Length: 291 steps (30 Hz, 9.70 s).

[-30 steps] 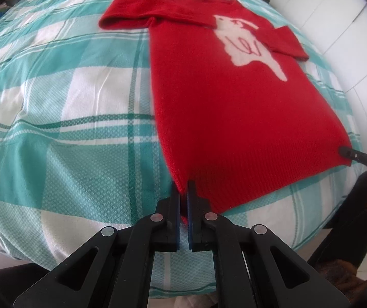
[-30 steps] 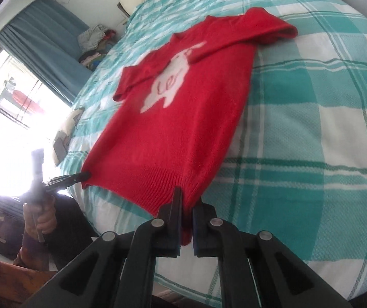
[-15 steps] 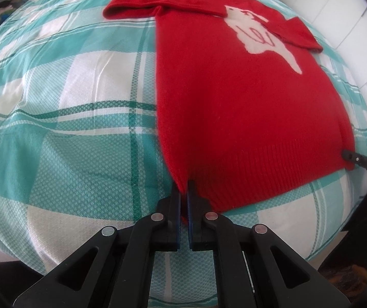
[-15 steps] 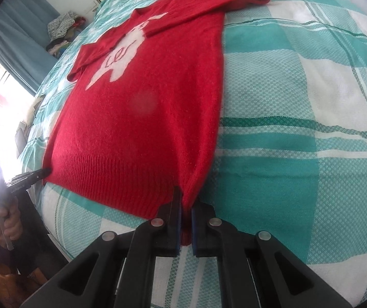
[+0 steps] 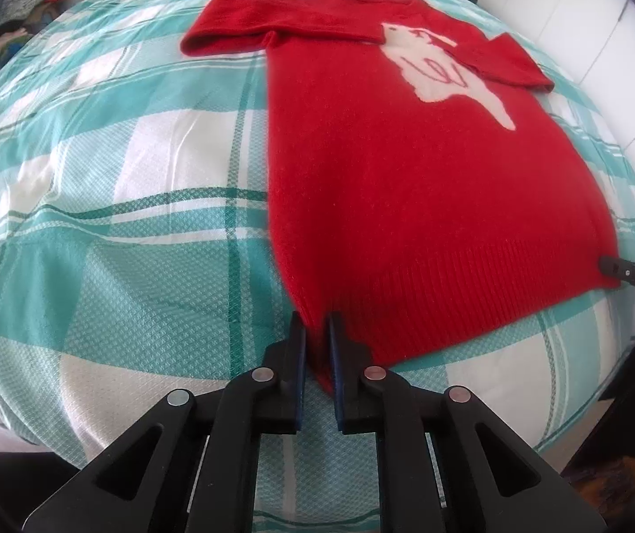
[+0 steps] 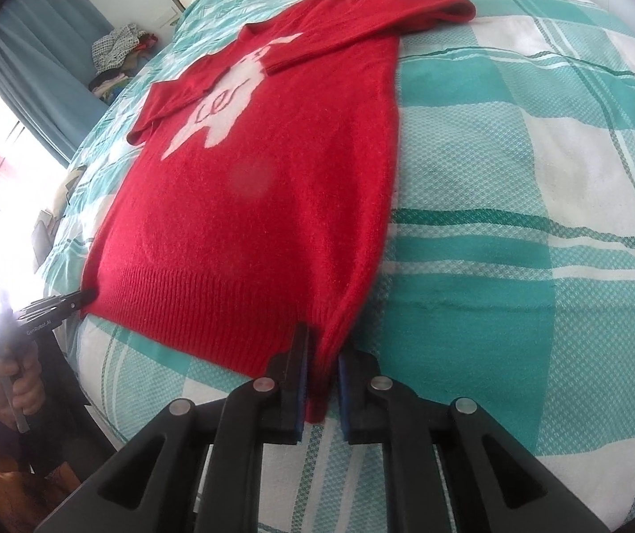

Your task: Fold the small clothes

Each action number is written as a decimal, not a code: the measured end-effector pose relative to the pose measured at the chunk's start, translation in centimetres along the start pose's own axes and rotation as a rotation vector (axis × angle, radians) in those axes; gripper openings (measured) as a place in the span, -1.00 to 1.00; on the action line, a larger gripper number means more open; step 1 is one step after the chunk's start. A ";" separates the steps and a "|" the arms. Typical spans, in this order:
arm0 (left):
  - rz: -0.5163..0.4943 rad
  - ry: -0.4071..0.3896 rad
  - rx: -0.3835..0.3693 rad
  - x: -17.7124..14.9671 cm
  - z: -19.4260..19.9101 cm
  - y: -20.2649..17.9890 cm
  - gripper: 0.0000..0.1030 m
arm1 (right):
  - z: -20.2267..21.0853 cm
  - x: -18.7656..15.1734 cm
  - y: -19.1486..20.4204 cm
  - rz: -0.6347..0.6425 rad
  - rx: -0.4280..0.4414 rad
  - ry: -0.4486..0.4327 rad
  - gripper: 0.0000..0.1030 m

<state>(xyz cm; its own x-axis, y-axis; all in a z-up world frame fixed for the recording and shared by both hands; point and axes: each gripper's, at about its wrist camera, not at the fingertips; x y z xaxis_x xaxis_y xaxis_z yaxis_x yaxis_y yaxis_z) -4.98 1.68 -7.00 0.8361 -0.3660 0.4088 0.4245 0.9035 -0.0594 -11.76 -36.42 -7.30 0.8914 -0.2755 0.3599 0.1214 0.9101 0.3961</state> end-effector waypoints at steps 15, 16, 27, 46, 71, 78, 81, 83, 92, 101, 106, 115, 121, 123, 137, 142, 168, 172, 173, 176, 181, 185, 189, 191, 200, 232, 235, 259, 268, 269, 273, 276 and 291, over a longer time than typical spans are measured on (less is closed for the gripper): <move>0.114 -0.300 0.016 3.8 11.4 1.5 0.76 | 8.9 3.3 0.9 0.166 -0.316 -0.157 -0.07; 0.143 -0.342 0.017 5.4 11.6 1.9 0.76 | 9.4 5.0 1.6 0.214 -0.353 -0.210 -0.04; 0.277 -0.287 0.164 9.6 2.2 4.0 0.71 | -5.9 17.6 12.8 0.710 -0.239 -0.158 0.12; 0.318 -0.261 0.134 9.4 2.1 4.2 0.71 | 10.0 22.7 -18.3 -0.325 -0.239 -0.537 -0.85; 0.318 -0.215 0.147 9.4 0.9 4.2 0.71 | 12.2 18.3 -29.3 -0.672 -0.368 -0.528 -0.93; 0.299 -0.214 0.175 9.5 0.9 4.0 0.71 | 10.2 18.7 -29.7 -0.630 -0.478 -0.432 -0.94; 0.297 -0.211 0.181 9.4 0.8 4.1 0.71 | 10.4 18.5 -29.8 -0.629 -0.467 -0.445 -0.93; 0.298 -0.210 0.175 9.3 0.8 4.1 0.71 | 10.8 18.1 -30.0 -0.630 -0.450 -0.458 -0.87; 0.256 -0.208 0.191 9.3 0.7 3.1 0.71 | 13.5 18.5 -25.8 -0.490 -0.440 -0.561 -0.58; -0.053 -0.416 0.289 16.4 6.0 1.6 0.95 | 14.7 17.6 -24.4 -0.550 -0.506 -0.550 -0.54; -0.518 -0.231 0.278 20.7 -3.2 -3.8 0.90 | 15.4 16.4 -21.4 -0.603 -0.274 -0.608 -0.34; -0.602 -0.158 0.201 24.1 -11.1 -5.2 0.04 | 13.9 17.3 -18.2 -0.516 -0.261 -0.584 -0.33; -0.265 -0.276 0.076 25.9 -6.6 -0.1 -0.95 | 13.0 17.9 -17.0 -0.471 -0.251 -0.566 -0.33; -0.046 -0.365 0.059 25.8 -2.7 5.4 -0.95 | 13.0 18.1 -16.0 -0.431 -0.257 -0.575 -0.33; 0.898 -0.225 0.321 10.4 -0.7 31.0 -0.95 | 11.7 18.1 -11.1 -0.264 -0.269 -0.575 -0.32; 0.906 -0.152 0.322 9.8 -1.9 31.4 -0.95 | 11.5 17.6 -11.0 -0.273 -0.255 -0.569 -0.32; 1.070 -0.137 0.242 5.9 -0.4 33.6 -0.06 | 11.6 17.5 -11.5 -0.299 -0.273 -0.579 0.15; 1.168 -0.192 0.373 4.5 2.6 33.5 0.57 | 12.0 17.4 -11.8 -0.312 -0.273 -0.593 0.20; 1.176 -0.211 0.388 4.3 3.2 33.4 0.57 | 12.0 17.4 -11.8 -0.314 -0.275 -0.596 0.21; 1.167 -0.259 0.383 4.5 4.2 32.8 0.58 | 12.2 17.4 -11.9 -0.320 -0.277 -0.604 0.23; 1.088 -0.310 0.372 6.5 4.9 30.6 0.60 | 12.4 17.3 -12.4 -0.349 -0.276 -0.615 0.25; 0.991 -0.342 0.380 8.6 5.2 28.2 0.64 | 12.7 17.2 -13.2 -0.385 -0.269 -0.625 0.26; 0.867 -0.351 0.392 10.9 4.9 25.8 0.69 | 12.7 17.1 -13.8 -0.413 -0.253 -0.619 0.26; 0.820 -0.349 0.385 11.6 4.6 25.0 0.69 | 12.6 17.1 -14.0 -0.425 -0.242 -0.616 0.26; 0.744 -0.355 0.387 12.8 4.3 23.3 0.72 | 12.8 17.0 -14.2 -0.441 -0.227 -0.621 0.27; 0.604 -0.356 0.438 14.5 4.3 20.3 0.81 | 13.0 17.0 -14.3 -0.446 -0.234 -0.625 0.27; 0.588 -0.352 0.453 14.7 4.1 20.0 0.83 | 13.1 16.9 -14.2 -0.444 -0.234 -0.629 0.27; 0.510 -0.279 0.420 15.2 2.7 18.5 0.94 | 16.2 15.3 -19.0 -0.573 -0.277 -0.734 0.27; 0.449 -0.285 0.405 16.1 2.7 16.5 0.94 | 12.9 12.1 -28.9 -0.908 0.069 -0.603 0.27; 0.446 -0.285 0.408 16.2 2.6 16.4 0.94 | 12.1 12.2 -29.5 -0.924 0.089 -0.580 0.27; 0.447 -0.276 0.426 16.3 2.3 16.5 0.94 | 10.6 13.6 -30.6 -0.897 0.106 -0.595 0.23; 0.468 -0.267 0.437 16.1 2.1 17.1 0.94 | 9.7 14.2 -31.2 -0.901 0.148 -0.638 0.17; 0.527 -0.279 0.417 15.1 2.9 17.8 0.94 | 12.2 17.6 -27.6 -0.699 -0.275 -0.657 -0.95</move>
<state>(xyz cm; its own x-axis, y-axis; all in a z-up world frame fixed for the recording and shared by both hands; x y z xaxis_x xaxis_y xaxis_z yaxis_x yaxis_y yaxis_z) 14.18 12.94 0.71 0.7494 0.1614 0.6422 -0.2243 0.9744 0.0168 -4.75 -70.21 -1.60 0.1720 -0.8176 0.5494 0.6976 0.4949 0.5181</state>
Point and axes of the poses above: each gripper's, at about its wrist camera, not at the fingertips, and z roughly against the way its jaws point, y to its left, x to its top, and after that the axes turned 5 degrees about -z, right-handed
